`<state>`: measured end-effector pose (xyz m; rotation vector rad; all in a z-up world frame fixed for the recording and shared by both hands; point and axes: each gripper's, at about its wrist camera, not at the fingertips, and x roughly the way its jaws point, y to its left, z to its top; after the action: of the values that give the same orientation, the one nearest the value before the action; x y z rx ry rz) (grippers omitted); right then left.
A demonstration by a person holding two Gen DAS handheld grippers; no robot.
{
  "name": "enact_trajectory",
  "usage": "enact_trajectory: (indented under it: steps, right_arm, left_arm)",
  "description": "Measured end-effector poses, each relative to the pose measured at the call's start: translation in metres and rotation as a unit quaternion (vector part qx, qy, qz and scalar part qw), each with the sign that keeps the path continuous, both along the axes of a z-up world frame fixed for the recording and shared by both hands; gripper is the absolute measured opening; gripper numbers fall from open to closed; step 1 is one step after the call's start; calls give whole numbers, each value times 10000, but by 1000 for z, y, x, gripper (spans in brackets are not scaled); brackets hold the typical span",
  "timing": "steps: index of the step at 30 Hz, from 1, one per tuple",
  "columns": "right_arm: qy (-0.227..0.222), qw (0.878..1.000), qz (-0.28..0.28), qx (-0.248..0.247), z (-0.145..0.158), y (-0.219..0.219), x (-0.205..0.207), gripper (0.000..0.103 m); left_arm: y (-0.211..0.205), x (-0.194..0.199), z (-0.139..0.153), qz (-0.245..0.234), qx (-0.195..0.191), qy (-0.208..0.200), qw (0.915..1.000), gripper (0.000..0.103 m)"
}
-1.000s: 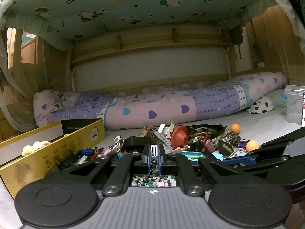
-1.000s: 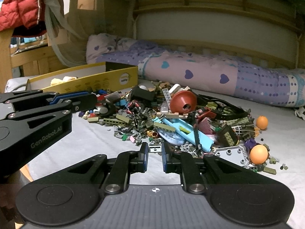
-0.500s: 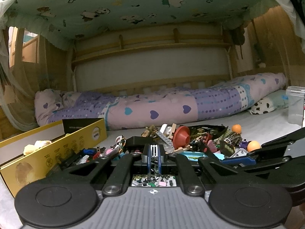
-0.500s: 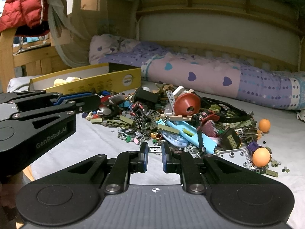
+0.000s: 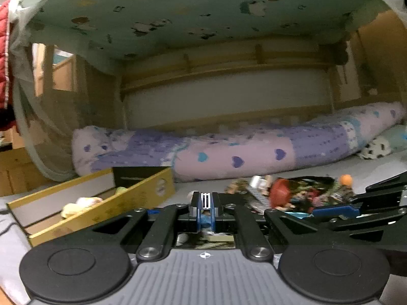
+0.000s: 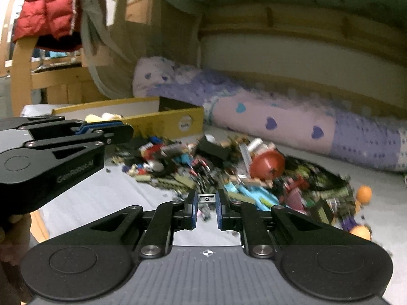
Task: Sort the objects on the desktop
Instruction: 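Carry the held brick with the left gripper into the yellow box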
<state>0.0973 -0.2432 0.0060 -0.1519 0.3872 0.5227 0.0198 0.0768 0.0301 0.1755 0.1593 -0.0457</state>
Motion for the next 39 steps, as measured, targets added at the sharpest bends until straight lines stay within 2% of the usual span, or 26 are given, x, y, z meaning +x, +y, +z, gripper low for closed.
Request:
enact_trajectory:
  steps: [5, 7, 12, 16, 26, 30, 34, 39]
  right_arm:
    - [-160, 9992, 348, -80, 7, 24, 12, 16]
    - [-178, 9987, 479, -67, 8, 36, 18, 16]
    - [-302, 9956, 887, 14, 8, 79, 43, 16]
    - [-441, 9918, 1181, 224, 10, 120, 65, 16]
    - [-540, 9802, 1830, 524, 17, 214, 100, 16]
    - [-515, 9753, 2070, 582, 20, 247, 105, 16]
    - [-189, 9714, 2243, 762, 19, 289, 114, 16]
    - [-50, 9706, 2306, 692, 9, 324, 122, 16]
  left_arm:
    - [26, 5, 10, 453, 77, -3, 9989, 7]
    - [39, 7, 12, 619, 249, -72, 9977, 8]
    - [82, 21, 24, 1038, 546, -205, 9929, 8]
    - [127, 39, 31, 1464, 767, -246, 9859, 8]
    - [241, 70, 30, 2516, 475, 55, 9667, 8]
    - [275, 88, 32, 2746, 116, 379, 9608, 8]
    - [288, 93, 43, 2739, -377, 529, 9596, 8]
    - [277, 97, 38, 2690, -151, 655, 9608, 7]
